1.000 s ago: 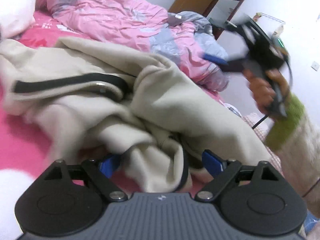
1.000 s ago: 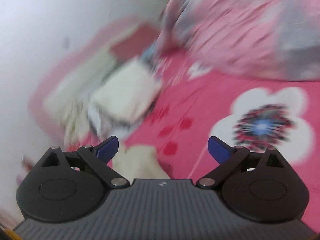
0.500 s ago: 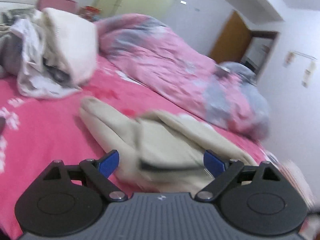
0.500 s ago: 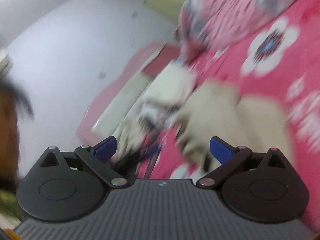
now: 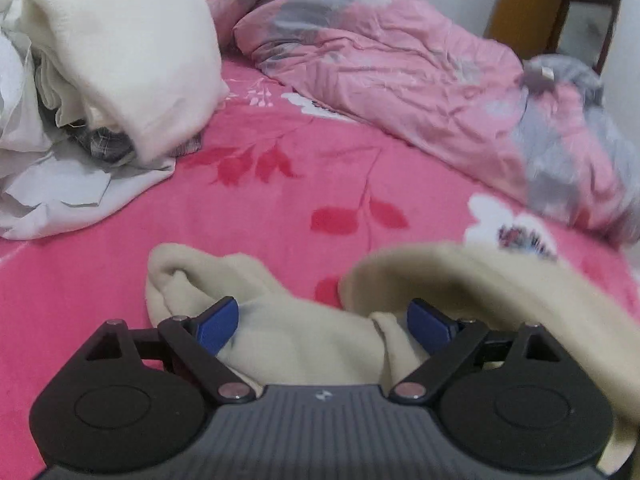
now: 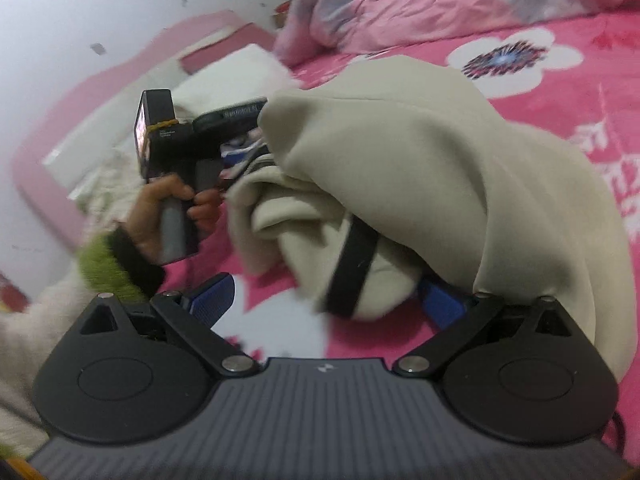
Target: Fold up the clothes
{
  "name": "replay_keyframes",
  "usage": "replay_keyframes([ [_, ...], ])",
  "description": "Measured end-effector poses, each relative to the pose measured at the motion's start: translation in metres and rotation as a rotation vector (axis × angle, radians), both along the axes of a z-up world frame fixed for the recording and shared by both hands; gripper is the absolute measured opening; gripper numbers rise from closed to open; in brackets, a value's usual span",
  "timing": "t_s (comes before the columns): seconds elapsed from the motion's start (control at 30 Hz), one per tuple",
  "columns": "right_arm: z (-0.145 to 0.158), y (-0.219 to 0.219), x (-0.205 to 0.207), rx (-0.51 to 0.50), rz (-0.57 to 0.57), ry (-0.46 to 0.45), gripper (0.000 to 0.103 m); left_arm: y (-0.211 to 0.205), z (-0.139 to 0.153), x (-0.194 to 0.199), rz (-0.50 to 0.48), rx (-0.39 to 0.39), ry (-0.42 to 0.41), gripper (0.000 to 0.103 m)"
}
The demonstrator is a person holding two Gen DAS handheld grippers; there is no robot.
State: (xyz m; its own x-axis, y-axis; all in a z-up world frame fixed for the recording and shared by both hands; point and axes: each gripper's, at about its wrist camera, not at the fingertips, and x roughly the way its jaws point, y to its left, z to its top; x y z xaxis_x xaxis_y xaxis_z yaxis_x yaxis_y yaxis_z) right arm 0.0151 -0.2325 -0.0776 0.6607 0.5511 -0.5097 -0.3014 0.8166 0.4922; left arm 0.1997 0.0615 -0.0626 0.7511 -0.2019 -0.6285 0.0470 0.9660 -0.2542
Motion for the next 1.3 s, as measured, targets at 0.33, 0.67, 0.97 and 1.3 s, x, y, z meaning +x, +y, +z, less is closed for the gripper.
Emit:
replay_keyframes([
  [0.33, 0.001, -0.059, 0.060, 0.050, -0.112, -0.018, 0.081, 0.018, -0.003, -0.037, -0.065, -0.143, 0.126, 0.091],
  [0.67, 0.012, -0.108, 0.118, 0.056, -0.134, -0.032, 0.081, 0.010, 0.002, -0.098, -0.116, -0.158, 0.077, 0.092],
  [0.97, 0.069, -0.061, 0.026, -0.182, 0.068, -0.204, 0.084, 0.012, 0.023, -0.112, -0.115, -0.141, -0.067, 0.092],
  [1.3, 0.084, 0.015, 0.072, -0.573, 0.069, -0.386, 0.072, -0.056, 0.034, -0.121, -0.227, 0.035, -0.201, 0.092],
])
